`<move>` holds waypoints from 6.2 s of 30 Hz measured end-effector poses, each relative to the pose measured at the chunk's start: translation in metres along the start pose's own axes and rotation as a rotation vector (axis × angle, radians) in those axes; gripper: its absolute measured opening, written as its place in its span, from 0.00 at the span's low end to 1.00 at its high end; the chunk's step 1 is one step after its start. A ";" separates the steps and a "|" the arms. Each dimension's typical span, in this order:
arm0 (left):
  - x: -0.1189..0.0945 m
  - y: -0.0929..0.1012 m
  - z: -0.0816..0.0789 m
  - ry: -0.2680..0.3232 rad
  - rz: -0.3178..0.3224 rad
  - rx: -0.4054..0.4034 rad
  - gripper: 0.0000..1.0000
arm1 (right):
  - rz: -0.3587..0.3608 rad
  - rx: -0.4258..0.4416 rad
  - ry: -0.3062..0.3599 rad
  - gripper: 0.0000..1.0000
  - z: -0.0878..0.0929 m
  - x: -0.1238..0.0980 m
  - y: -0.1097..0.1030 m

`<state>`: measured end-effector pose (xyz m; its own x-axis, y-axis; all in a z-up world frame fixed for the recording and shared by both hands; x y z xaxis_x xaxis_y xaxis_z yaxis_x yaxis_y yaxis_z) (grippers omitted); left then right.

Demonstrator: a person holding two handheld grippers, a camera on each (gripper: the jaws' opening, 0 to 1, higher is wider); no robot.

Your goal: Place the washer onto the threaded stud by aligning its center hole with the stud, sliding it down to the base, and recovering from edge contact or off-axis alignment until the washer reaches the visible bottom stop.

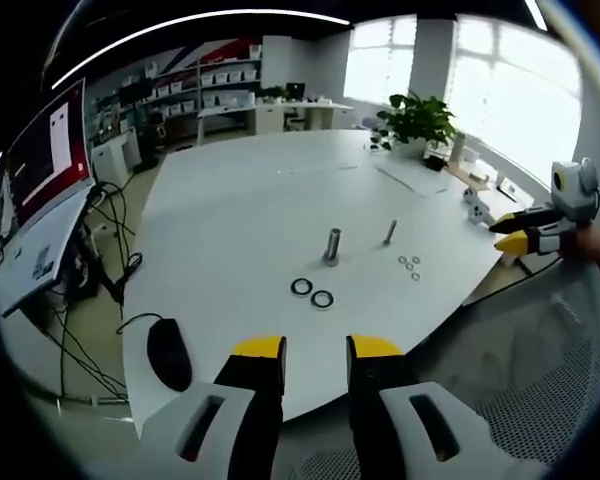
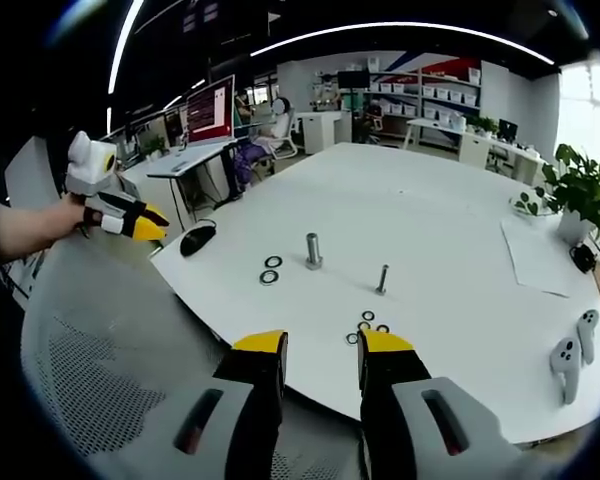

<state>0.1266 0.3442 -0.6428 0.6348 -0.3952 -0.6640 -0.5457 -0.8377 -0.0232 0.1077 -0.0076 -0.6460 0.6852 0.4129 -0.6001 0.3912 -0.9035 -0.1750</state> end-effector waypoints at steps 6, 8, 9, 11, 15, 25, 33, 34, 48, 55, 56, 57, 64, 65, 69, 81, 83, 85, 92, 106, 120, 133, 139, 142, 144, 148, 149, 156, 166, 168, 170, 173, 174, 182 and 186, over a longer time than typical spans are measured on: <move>0.001 0.000 0.001 -0.015 0.007 -0.003 0.23 | 0.001 0.005 -0.006 0.31 0.001 0.000 0.000; 0.002 0.001 0.001 -0.018 0.011 -0.004 0.23 | 0.002 0.010 -0.004 0.31 0.001 0.000 0.001; 0.004 0.002 0.002 -0.026 0.027 -0.009 0.24 | 0.002 0.016 -0.005 0.31 0.001 0.000 0.001; 0.007 0.003 0.004 -0.056 0.042 -0.009 0.25 | 0.001 0.022 -0.002 0.31 0.001 0.000 0.002; 0.006 0.003 0.004 -0.053 0.050 -0.014 0.25 | -0.004 0.023 0.002 0.31 0.000 0.000 0.001; 0.011 0.008 0.007 -0.099 0.086 0.015 0.26 | -0.024 0.038 -0.003 0.32 0.001 0.001 0.000; 0.012 0.008 0.008 -0.094 0.091 0.010 0.31 | -0.034 0.062 -0.010 0.32 0.001 0.001 0.000; 0.013 0.009 0.008 -0.098 0.092 0.009 0.33 | -0.035 0.068 -0.008 0.32 0.001 0.001 0.000; 0.013 0.010 0.007 -0.117 0.099 0.044 0.36 | 0.012 0.058 -0.060 0.34 0.007 0.002 0.004; 0.015 0.008 0.005 -0.133 0.102 0.032 0.37 | 0.004 0.059 -0.070 0.34 0.008 0.002 0.004; 0.015 0.007 0.004 -0.135 0.100 0.031 0.37 | 0.002 0.057 -0.072 0.34 0.008 0.003 0.004; 0.017 0.006 0.002 -0.142 0.098 0.033 0.37 | 0.003 0.054 -0.075 0.34 0.008 0.003 0.004; 0.035 0.002 -0.016 -0.133 0.086 0.028 0.36 | -0.022 0.052 -0.080 0.34 0.008 0.004 0.002; 0.039 0.003 -0.019 -0.129 0.084 0.025 0.36 | -0.024 0.047 -0.085 0.34 0.009 0.004 0.002; 0.053 0.004 -0.026 -0.136 0.089 0.019 0.34 | -0.023 0.057 -0.071 0.34 0.007 0.004 0.003; 0.100 -0.004 -0.032 -0.239 0.106 0.042 0.35 | -0.031 0.055 -0.060 0.33 0.007 0.003 0.002; 0.110 -0.003 -0.031 -0.270 0.119 0.042 0.36 | -0.028 0.058 -0.059 0.33 0.007 0.003 0.002; 0.119 -0.001 -0.030 -0.293 0.134 0.041 0.37 | -0.027 0.066 -0.055 0.33 0.007 0.003 0.003; 0.149 0.007 -0.030 -0.376 0.180 0.119 0.34 | -0.024 0.067 -0.055 0.32 0.007 0.003 0.003; 0.205 0.010 -0.023 -0.513 0.199 0.182 0.36 | -0.003 0.062 -0.052 0.32 0.007 0.002 0.006; 0.217 0.012 -0.024 -0.531 0.186 0.195 0.33 | 0.013 0.071 -0.036 0.33 0.007 0.001 0.009; 0.219 0.018 -0.027 -0.542 0.152 0.281 0.28 | 0.019 0.072 -0.030 0.33 0.006 0.000 0.010; 0.215 0.016 -0.024 -0.563 0.162 0.305 0.21 | 0.022 0.073 -0.030 0.33 0.006 0.000 0.010; 0.213 0.015 -0.022 -0.571 0.165 0.306 0.21 | 0.023 0.074 -0.029 0.33 0.006 0.000 0.009; 0.210 0.014 -0.021 -0.583 0.172 0.311 0.21 | 0.023 0.072 -0.031 0.33 0.006 0.001 0.009; 0.204 0.010 -0.015 -0.615 0.184 0.336 0.21 | 0.023 0.071 -0.033 0.33 0.006 0.001 0.009; 0.203 0.009 -0.013 -0.622 0.185 0.340 0.21 | 0.023 0.072 -0.033 0.33 0.006 0.001 0.009; 0.190 -0.001 -0.002 -0.653 0.216 0.397 0.21 | 0.023 0.070 -0.034 0.33 0.006 0.001 0.009; 0.196 0.001 -0.007 -0.707 0.257 0.466 0.24 | 0.023 0.065 -0.036 0.33 0.007 0.000 0.009; 0.198 0.002 -0.008 -0.719 0.250 0.466 0.24 | 0.023 0.066 -0.036 0.33 0.007 0.000 0.009; 0.199 0.003 -0.008 -0.733 0.247 0.468 0.24 | 0.024 0.067 -0.035 0.33 0.007 0.000 0.009; 0.198 0.002 -0.009 -0.738 0.252 0.468 0.24 | 0.025 0.067 -0.034 0.33 0.007 0.000 0.009; 0.198 0.002 -0.008 -0.735 0.255 0.471 0.24 | 0.026 0.067 -0.034 0.33 0.007 0.000 0.009; 0.194 0.000 -0.005 -0.687 0.267 0.471 0.24 | 0.025 0.066 -0.033 0.33 0.007 0.000 0.010; 0.196 -0.001 -0.005 -0.691 0.261 0.466 0.22 | 0.023 0.064 -0.037 0.33 0.007 0.000 0.010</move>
<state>0.2540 0.2656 -0.7691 0.0666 -0.1095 -0.9918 -0.8916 -0.4527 -0.0099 0.1073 -0.0172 -0.6531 0.6700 0.3888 -0.6324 0.3352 -0.9185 -0.2096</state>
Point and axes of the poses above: the point that each gripper's makers call its tool centre point, and the gripper's own axes: x roughly forward along the fingers, y roughly to its right, z roughly out of its underside, the point moved 10 cm from there along -x, roughly backward along the fingers, and after that the axes turned 8 degrees about x, right-handed, at the moved point
